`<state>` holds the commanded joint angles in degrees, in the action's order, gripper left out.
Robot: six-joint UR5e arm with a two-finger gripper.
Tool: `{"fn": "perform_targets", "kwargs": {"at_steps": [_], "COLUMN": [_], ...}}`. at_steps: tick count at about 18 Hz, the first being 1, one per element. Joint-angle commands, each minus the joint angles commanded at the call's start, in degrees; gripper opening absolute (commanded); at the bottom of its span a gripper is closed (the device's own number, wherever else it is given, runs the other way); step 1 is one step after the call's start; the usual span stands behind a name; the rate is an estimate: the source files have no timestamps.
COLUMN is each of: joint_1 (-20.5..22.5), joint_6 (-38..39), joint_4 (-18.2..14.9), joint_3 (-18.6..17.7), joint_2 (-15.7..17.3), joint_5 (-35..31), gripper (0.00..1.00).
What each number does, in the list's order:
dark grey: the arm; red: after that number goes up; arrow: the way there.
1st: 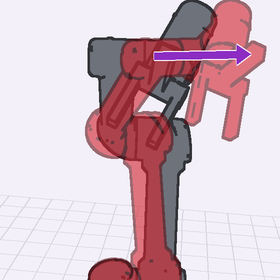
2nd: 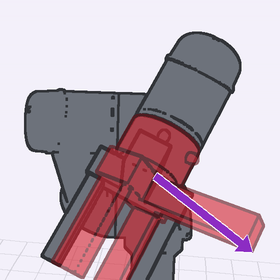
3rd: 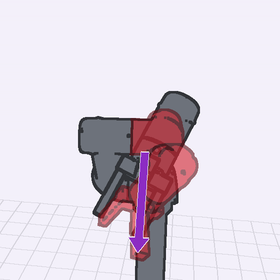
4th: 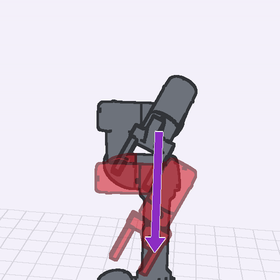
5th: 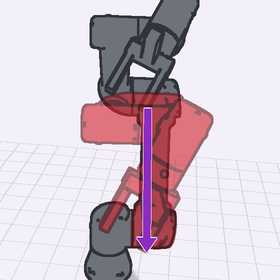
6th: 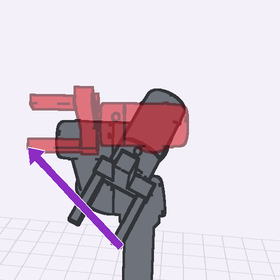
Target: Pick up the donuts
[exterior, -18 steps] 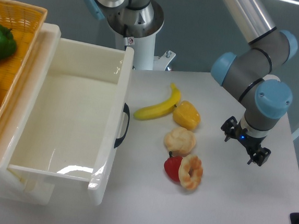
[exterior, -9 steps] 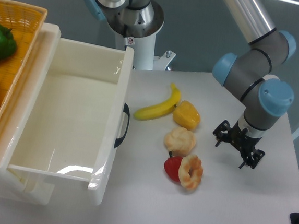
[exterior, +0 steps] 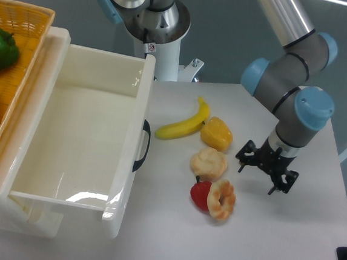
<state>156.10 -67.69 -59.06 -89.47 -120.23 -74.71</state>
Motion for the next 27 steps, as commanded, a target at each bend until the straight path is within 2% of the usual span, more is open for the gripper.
{"fn": "perform_targets", "kwargs": {"at_steps": [4, 10, 14, 22, 27], "joint_1": [-2.55, -3.26, -3.26, -3.0, -2.91], "joint_6": [0.45, 0.36, 0.36, -0.17, -0.17], "joint_4": [-0.09, -0.78, -2.28, -2.99, -2.99], "joint_3": [-0.44, -1.94, -1.85, -1.67, -1.14], "joint_2": [-0.27, 0.53, 0.53, 0.7, 0.88], "joint_5": [0.0, -0.18, -0.18, -0.18, -0.44], "gripper": [1.0, 1.0, 0.8, 0.27, 0.05]}}
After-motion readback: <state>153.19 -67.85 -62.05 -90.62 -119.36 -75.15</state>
